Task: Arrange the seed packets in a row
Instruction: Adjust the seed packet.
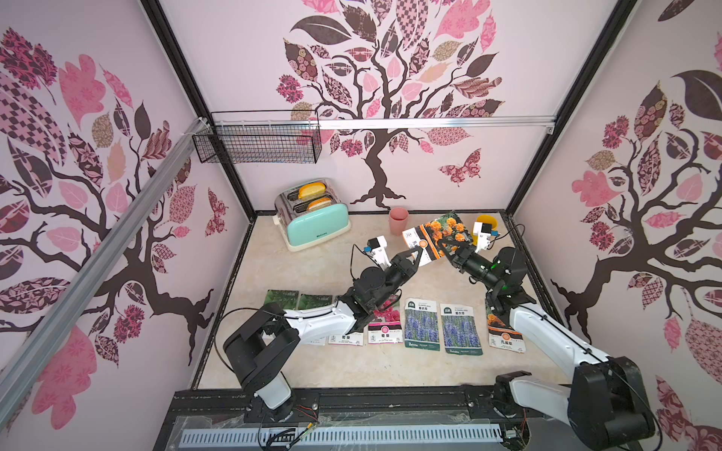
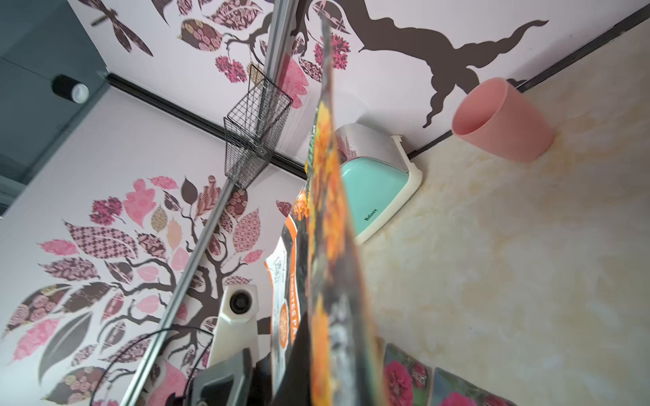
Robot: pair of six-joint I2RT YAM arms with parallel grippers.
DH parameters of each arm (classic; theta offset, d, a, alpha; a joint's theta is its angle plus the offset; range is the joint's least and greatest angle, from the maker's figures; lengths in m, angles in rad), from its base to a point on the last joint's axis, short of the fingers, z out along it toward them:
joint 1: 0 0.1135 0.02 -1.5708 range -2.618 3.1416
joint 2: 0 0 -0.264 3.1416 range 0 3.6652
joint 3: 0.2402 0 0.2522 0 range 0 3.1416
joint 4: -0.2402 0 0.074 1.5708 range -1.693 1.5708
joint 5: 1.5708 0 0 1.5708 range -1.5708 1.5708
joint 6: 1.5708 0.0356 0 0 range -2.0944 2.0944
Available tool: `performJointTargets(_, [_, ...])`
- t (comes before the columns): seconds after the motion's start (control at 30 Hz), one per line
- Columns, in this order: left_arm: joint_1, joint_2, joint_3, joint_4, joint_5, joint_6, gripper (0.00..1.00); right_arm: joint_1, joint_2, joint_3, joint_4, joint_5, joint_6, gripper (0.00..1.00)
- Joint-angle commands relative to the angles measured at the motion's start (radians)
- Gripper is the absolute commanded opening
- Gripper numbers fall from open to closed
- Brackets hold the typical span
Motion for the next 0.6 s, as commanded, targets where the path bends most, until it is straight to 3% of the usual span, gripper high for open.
performJointTargets(0.0, [0.13, -0.119, -0.011, -0.188, 0.279, 0.177, 0.72, -0.015, -0.048, 0.085, -0.201, -0.044, -0.208, 0.0])
performJointTargets(0.07, [0.219, -0.148, 0.028, -0.294, 0.529, 0.345, 0.93, -0.025, -0.056, 0.131, -0.345, -0.078, -0.326, 0.0])
performJointTargets(0.13, [0.278, -0.16, 0.123, -0.482, 0.764, 0.541, 0.97, -0.028, -0.048, 0.187, -0.49, -0.106, -0.45, 0.0])
performJointTargets(0.2, [0.294, -0.176, 0.238, -0.803, 0.825, 0.827, 0.97, -0.028, -0.036, 0.233, -0.605, -0.141, -0.551, 0.0])
performJointTargets(0.27, [0.295, -0.179, 0.302, -0.938, 0.854, 1.042, 0.97, -0.028, -0.036, 0.252, -0.664, -0.16, -0.602, 0.0])
performJointTargets(0.4, [0.307, -0.135, 0.328, -0.915, 0.897, 1.164, 0.97, -0.028, -0.065, 0.242, -0.648, -0.21, -0.599, 0.0])
performJointTargets(0.57, [0.31, -0.015, 0.382, -0.879, 0.941, 1.201, 0.97, -0.017, -0.083, 0.257, -0.645, -0.261, -0.591, 0.0])
